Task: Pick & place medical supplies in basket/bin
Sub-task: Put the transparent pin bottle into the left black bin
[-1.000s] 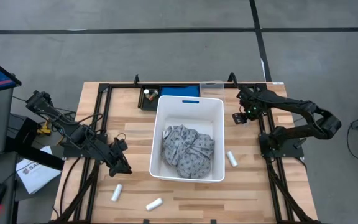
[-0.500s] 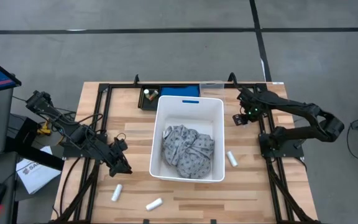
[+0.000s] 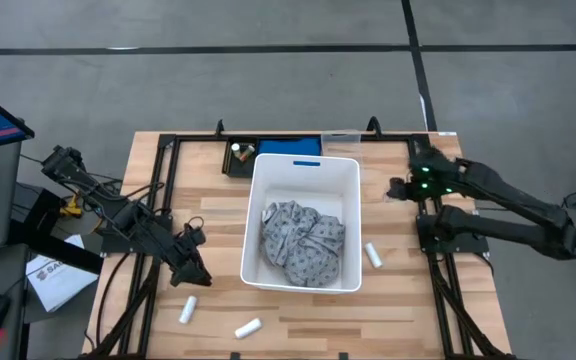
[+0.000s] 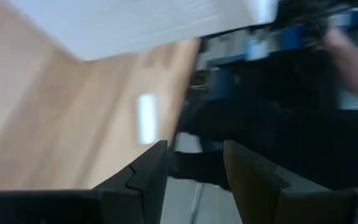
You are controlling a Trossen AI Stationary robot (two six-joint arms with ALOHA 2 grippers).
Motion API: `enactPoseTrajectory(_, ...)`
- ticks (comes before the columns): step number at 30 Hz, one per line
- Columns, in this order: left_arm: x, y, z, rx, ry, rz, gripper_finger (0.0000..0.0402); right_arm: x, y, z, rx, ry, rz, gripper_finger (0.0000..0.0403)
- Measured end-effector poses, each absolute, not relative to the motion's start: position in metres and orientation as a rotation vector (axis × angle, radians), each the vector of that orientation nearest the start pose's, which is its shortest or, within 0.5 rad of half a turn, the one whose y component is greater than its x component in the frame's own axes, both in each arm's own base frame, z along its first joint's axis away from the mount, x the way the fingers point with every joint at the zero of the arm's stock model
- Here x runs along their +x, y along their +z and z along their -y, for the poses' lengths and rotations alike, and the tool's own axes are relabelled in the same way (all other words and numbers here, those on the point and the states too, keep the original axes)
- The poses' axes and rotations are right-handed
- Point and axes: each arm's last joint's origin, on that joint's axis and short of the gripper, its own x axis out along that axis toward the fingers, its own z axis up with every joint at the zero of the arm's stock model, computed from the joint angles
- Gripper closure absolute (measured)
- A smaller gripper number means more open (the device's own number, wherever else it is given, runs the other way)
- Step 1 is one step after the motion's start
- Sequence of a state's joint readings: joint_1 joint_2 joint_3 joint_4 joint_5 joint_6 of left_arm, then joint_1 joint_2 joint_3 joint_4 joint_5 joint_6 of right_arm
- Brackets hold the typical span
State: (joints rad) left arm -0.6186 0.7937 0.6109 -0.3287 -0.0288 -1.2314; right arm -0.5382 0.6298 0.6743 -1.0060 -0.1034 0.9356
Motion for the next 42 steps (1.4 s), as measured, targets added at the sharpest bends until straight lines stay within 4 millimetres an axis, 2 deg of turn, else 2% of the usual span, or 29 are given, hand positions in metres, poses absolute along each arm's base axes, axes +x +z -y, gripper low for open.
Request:
enactPoseTrajectory(9,0.150,0.301,0.105,-1.093,-0.487,-0.381,0.0252,0.063,0.299,0.024,1.281,-0.651,-0.297,0.0254)
enactPoseTrajectory(12,0.152,0.317,0.101,-1.079,-0.509,-0.195,0.0252,0.066,0.311,0.023,1.292,-0.571,-0.177,0.0254)
enactPoseTrajectory(15,0.153,0.344,0.093,-0.950,-0.462,0.022,0.0252,0.075,0.324,0.023,1.293,-0.474,-0.072,0.0254)
enactPoseTrajectory(20,0.150,0.391,0.075,-0.624,-0.221,0.255,0.0252,0.106,0.340,0.025,1.281,-0.329,0.016,0.0254)
enactPoseTrajectory(22,0.149,0.404,0.068,-0.500,-0.097,0.265,0.0252,0.122,0.346,0.024,1.275,-0.260,0.046,0.0254)
enactPoseTrajectory(26,0.158,0.420,0.059,-0.351,0.078,0.170,0.0249,0.157,0.355,0.019,1.262,-0.126,0.124,0.0254)
enactPoseTrajectory(30,0.188,0.430,0.055,-0.246,0.176,0.125,0.0230,0.192,0.361,0.010,1.259,-0.011,0.213,0.0254)
enactPoseTrajectory(34,0.222,0.435,0.055,-0.155,0.210,0.091,0.0200,0.225,0.364,0.002,1.248,0.019,0.198,0.0254)
enactPoseTrajectory(37,0.245,0.432,0.055,-0.104,0.194,0.048,0.0174,0.245,0.374,-0.004,1.223,0.049,0.192,0.0254)
enactPoseTrajectory(42,0.266,0.438,0.050,-0.059,0.188,0.046,0.0145,0.270,0.396,-0.014,1.170,0.109,0.189,0.0254)
